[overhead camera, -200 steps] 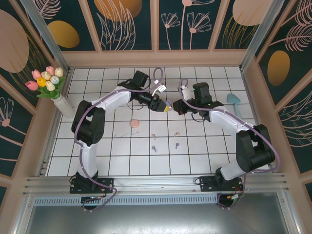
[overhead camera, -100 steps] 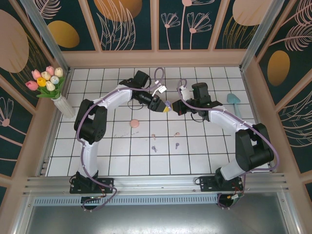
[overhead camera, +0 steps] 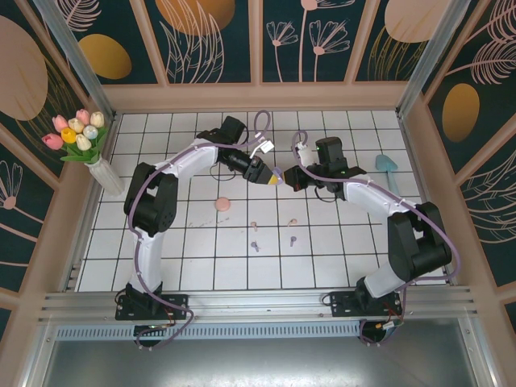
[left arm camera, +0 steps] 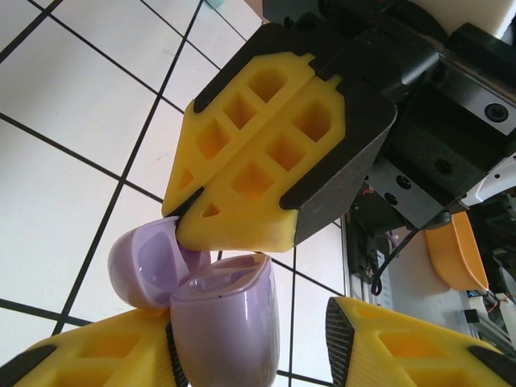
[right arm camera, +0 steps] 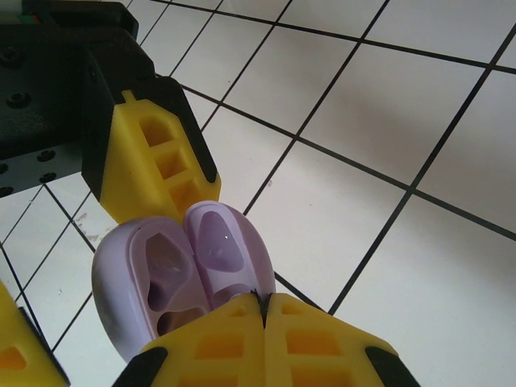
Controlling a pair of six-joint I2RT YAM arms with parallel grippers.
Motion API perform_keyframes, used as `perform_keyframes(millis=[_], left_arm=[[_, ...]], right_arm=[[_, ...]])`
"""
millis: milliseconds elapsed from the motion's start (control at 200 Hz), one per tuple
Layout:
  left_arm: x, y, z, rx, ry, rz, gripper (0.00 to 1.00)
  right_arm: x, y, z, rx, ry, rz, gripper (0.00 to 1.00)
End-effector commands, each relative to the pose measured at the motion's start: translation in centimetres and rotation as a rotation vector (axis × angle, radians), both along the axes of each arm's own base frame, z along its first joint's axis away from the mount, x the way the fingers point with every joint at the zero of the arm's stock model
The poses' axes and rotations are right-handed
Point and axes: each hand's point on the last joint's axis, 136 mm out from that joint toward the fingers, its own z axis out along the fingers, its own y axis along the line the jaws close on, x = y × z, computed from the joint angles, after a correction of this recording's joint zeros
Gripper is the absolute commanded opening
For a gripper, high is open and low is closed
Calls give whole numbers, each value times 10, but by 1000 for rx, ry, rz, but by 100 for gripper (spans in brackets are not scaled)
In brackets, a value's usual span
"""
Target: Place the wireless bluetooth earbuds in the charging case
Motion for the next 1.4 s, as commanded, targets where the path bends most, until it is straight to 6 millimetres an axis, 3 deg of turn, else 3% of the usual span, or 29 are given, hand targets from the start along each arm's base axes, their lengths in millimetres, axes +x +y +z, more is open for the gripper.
perform_keyframes(millis=[0, 570, 726, 866, 956, 1036, 1121, 1391], left_arm=[[4, -4, 7, -44, -14, -25, 47], [5, -5, 3, -53, -2, -32, 25], [3, -4, 3, -54, -9, -31, 20], [5, 0, 7, -71, -25, 2, 14], [9, 6, 13, -92, -43, 44, 10], [13, 13, 19, -103, -72, 98, 0], [18, 21, 23, -93, -119, 167, 0], [32, 40, 40, -86, -275, 411, 0]], right_arm=[[-2, 11, 6, 11, -11, 52, 0], [4, 10, 14, 10, -34, 27, 0], [8, 7, 31, 21, -56, -11, 33], [8, 0, 51, 37, -73, -46, 47], [5, -7, 62, 53, -74, -79, 51], [0, -15, 67, 63, -58, -130, 54], [-5, -25, 68, 81, -12, -209, 54], [-50, -38, 35, 75, 197, -423, 55]])
